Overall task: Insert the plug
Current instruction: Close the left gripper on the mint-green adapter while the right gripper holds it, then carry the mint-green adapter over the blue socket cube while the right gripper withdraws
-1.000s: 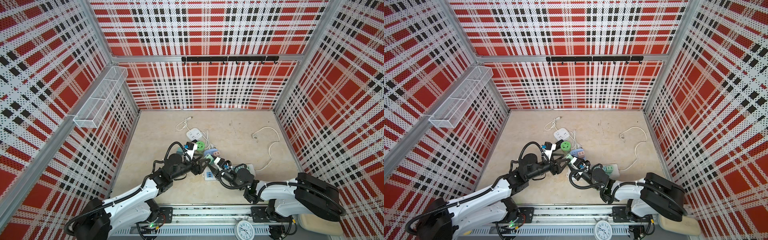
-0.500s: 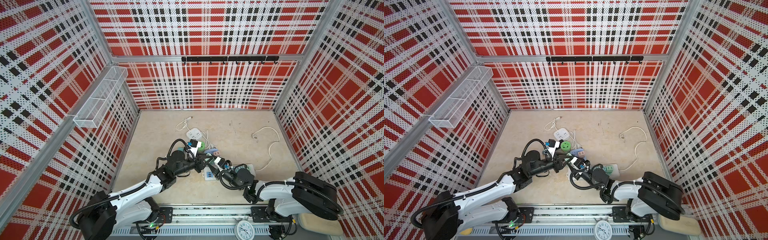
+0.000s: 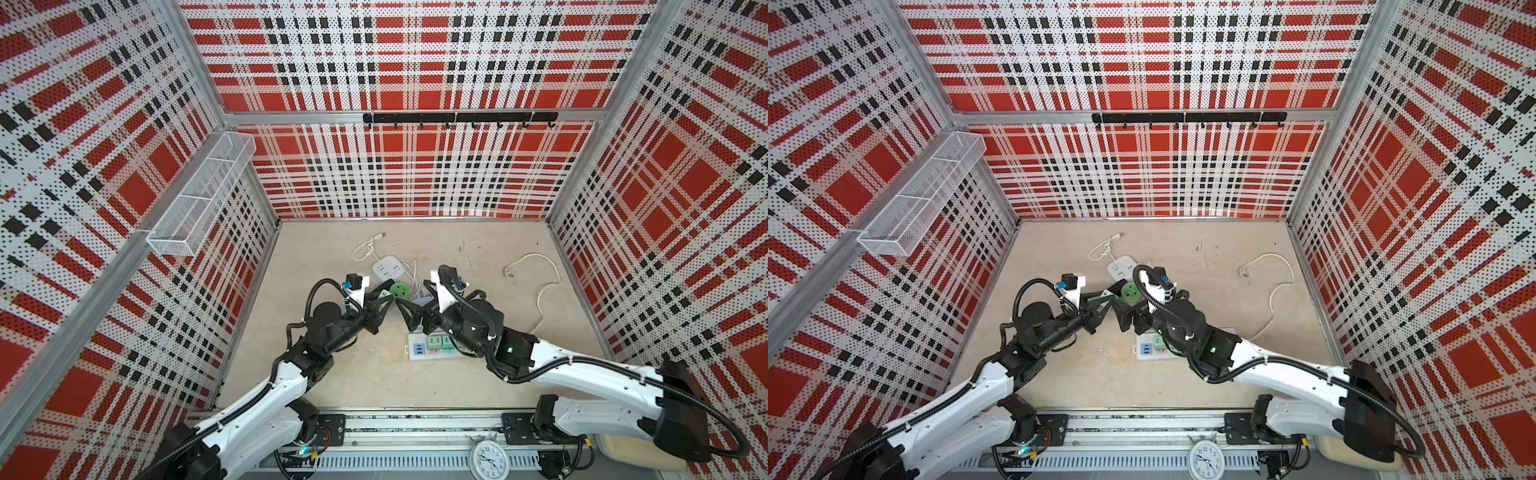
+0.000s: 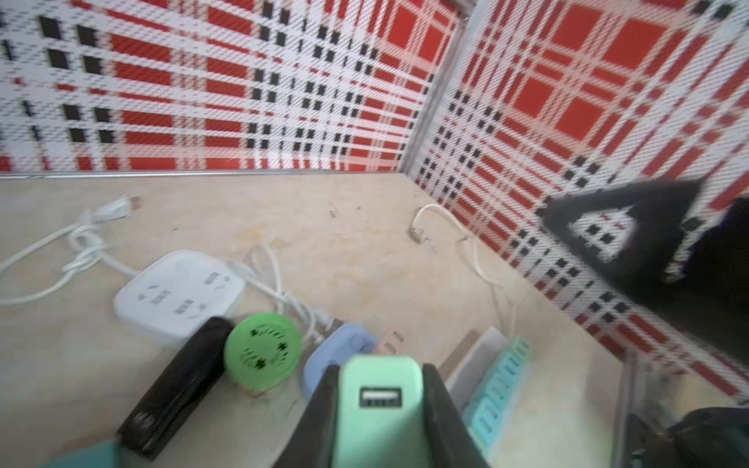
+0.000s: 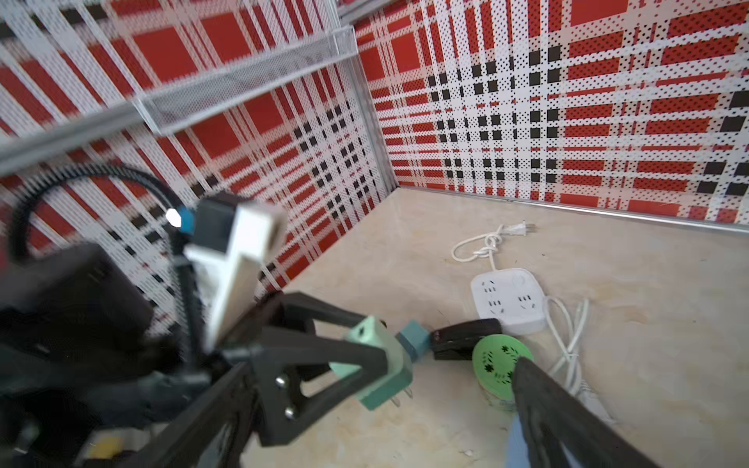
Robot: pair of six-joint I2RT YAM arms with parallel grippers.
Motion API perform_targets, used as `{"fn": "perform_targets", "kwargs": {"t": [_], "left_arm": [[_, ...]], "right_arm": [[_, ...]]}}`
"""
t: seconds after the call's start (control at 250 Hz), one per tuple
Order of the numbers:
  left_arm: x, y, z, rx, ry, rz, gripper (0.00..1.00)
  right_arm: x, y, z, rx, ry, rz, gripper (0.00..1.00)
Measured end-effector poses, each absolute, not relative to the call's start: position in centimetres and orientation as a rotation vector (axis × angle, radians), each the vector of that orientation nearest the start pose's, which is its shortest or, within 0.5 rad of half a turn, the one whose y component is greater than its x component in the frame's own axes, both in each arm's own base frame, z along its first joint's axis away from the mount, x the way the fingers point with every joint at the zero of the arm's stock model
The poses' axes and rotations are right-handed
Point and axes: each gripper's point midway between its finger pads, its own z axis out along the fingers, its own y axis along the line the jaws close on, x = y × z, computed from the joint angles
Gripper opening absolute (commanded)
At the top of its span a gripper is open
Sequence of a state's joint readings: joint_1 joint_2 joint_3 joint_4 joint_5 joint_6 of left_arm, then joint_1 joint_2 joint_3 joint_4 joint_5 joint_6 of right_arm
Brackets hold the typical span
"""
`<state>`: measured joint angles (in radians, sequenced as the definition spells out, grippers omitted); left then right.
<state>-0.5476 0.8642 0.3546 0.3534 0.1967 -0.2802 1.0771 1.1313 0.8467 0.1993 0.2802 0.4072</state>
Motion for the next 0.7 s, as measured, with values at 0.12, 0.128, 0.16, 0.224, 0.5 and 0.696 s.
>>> {"fn": "perform_targets", "kwargs": {"t": [0.12,0.128,0.16,0.224,0.5,0.696], "left_arm": [[25.8,-19.4,18.1,0.463,1.782,-0.675,0.00],[25.8,-19.4,18.1,0.469,1.781,-0.670,0.00],[25.6,-19.4,17.8,0.496,1.778,-0.651,0.00],[25.4,-19.6,17.6,0.544,1.763,-0.626,0.00],[23.6,-22.0,17.3,0.792,1.664,-0.602,0.00],[23.4,-24.0,13.1,0.953,1.752,-0.604,0.00]], "right_arm": [[22.3,31.6,34.7,-0.296,1.710,0.984,1.00],[22.2,31.5,34.8,-0.292,1.712,0.988,1.00],[22.2,31.1,35.2,-0.275,1.715,1.002,0.99],[22.4,30.6,35.6,-0.249,1.723,1.032,0.94],[23.8,30.2,33.7,-0.214,1.814,1.063,0.95],[23.7,30.4,33.8,-0.222,1.811,1.078,0.94]]}}
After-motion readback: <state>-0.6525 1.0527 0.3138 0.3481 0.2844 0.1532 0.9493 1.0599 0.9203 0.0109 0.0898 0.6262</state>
